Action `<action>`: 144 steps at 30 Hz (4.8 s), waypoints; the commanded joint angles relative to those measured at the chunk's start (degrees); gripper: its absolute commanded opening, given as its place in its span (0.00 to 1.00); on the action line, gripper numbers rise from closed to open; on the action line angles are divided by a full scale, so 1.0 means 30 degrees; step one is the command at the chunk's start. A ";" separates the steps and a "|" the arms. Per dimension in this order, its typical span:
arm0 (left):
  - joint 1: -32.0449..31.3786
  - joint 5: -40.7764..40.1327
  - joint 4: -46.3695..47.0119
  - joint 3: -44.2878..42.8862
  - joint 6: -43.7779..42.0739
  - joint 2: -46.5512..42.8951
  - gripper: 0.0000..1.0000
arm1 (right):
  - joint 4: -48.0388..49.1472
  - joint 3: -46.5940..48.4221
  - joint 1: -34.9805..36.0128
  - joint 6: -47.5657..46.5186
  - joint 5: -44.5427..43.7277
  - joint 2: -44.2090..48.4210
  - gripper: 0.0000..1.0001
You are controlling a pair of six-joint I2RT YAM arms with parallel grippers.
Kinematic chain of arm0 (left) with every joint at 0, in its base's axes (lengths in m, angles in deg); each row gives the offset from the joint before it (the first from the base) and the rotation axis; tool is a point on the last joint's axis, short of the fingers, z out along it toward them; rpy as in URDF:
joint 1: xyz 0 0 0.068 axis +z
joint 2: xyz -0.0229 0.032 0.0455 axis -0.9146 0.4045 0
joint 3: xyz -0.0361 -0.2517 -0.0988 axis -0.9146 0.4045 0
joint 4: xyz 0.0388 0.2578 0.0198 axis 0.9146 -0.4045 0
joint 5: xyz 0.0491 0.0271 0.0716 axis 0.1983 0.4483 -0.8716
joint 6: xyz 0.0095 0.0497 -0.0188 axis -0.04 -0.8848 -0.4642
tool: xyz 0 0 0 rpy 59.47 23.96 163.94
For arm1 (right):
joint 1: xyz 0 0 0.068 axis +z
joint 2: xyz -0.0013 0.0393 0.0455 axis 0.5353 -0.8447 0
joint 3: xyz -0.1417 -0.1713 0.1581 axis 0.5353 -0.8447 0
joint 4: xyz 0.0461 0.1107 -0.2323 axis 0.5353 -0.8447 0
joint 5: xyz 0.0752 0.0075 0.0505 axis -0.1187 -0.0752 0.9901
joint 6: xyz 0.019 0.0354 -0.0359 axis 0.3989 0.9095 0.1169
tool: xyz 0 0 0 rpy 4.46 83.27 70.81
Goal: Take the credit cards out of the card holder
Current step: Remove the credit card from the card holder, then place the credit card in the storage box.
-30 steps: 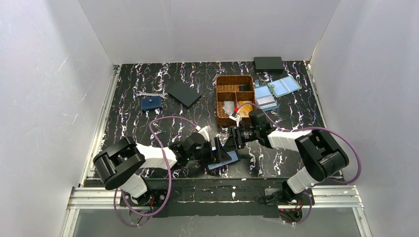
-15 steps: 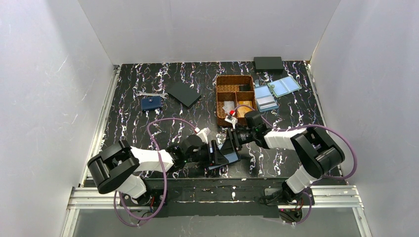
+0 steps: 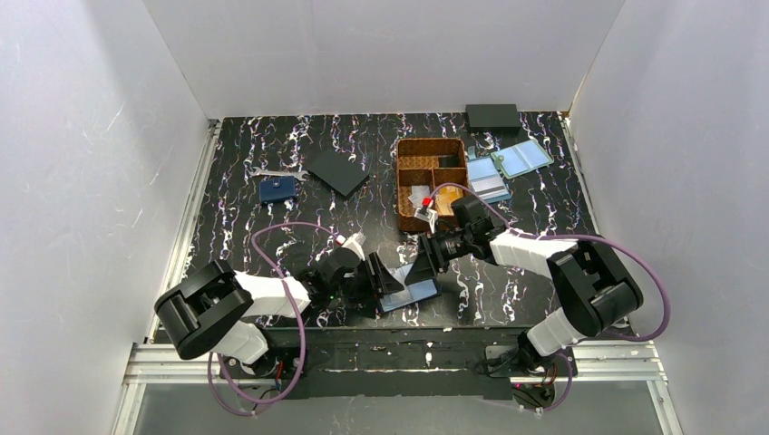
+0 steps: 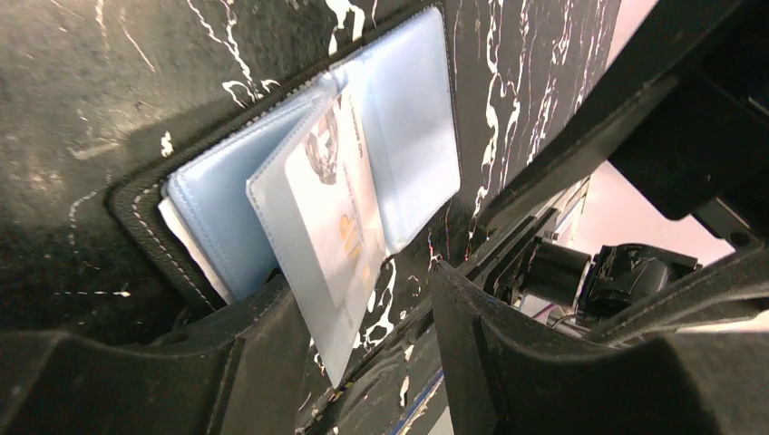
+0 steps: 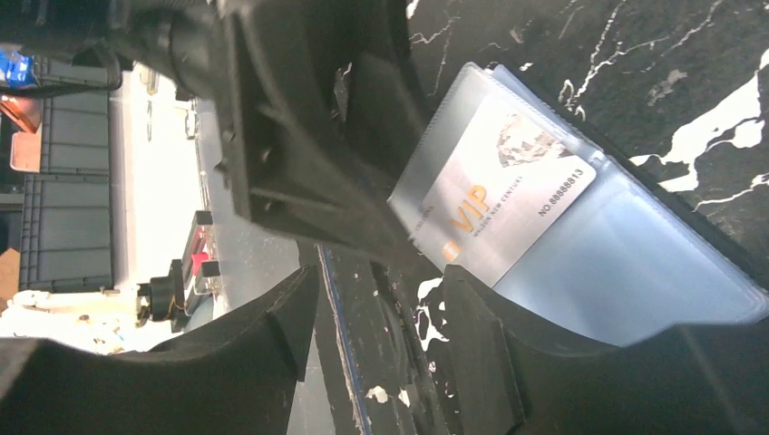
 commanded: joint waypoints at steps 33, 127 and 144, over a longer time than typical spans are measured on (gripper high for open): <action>0.1523 0.0751 0.2086 0.1696 -0.6657 -0.2930 0.00 | -0.6794 0.1817 -0.1698 -1.1000 0.0367 0.0476 0.84; 0.4231 0.0265 0.0794 0.2870 -0.6347 -0.6836 0.35 | -1.4411 0.5430 -0.6444 -1.8127 -0.1879 0.4090 0.01; 0.4695 0.0311 -0.6635 0.5237 -0.4907 -1.8835 0.98 | -1.5406 1.7072 -0.6133 -1.1202 -0.2706 -0.3063 0.01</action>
